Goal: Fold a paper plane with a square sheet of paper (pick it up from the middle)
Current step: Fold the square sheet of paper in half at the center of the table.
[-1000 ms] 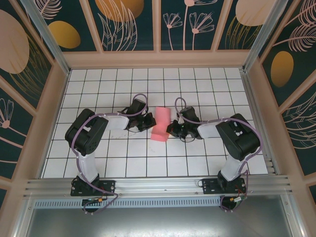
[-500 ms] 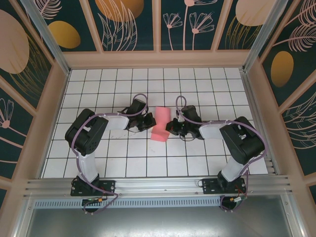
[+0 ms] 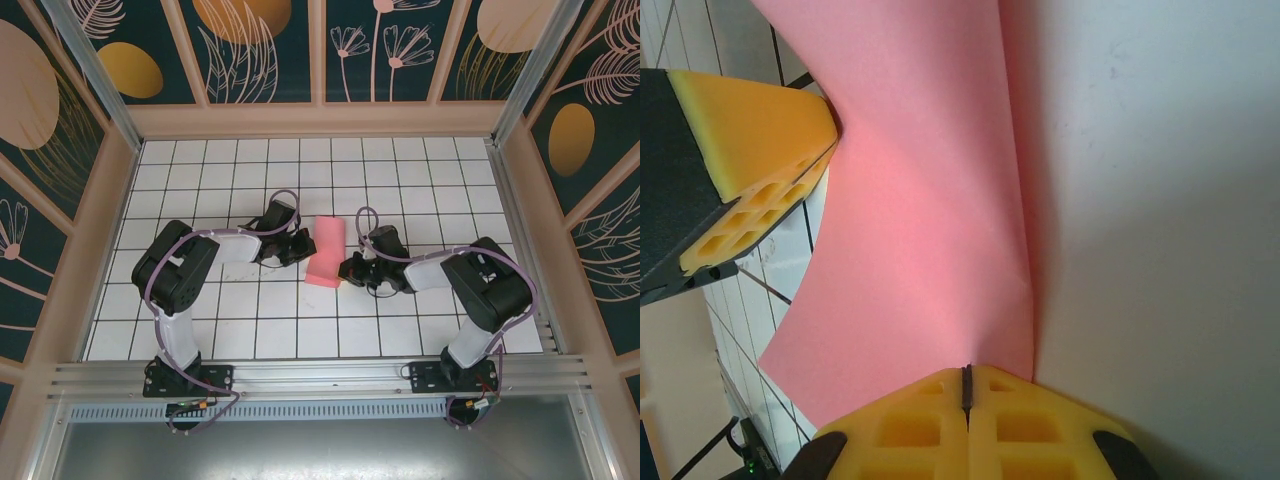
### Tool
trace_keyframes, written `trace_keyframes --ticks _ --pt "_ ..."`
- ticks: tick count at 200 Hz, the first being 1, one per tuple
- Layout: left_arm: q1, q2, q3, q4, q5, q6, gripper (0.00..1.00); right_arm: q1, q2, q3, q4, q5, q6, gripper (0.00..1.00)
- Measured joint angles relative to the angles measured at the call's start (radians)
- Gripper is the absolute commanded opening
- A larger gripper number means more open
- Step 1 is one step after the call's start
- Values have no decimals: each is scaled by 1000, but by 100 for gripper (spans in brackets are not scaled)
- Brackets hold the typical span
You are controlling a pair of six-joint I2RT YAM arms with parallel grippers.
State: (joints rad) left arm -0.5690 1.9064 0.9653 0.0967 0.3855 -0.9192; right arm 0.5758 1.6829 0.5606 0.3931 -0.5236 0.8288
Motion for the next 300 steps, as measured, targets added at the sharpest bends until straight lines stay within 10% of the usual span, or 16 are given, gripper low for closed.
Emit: trace_keyframes --ticks 300 --pt "0 1 4 -5 0 2 0 79 -16 -67 87 -18 38 1"
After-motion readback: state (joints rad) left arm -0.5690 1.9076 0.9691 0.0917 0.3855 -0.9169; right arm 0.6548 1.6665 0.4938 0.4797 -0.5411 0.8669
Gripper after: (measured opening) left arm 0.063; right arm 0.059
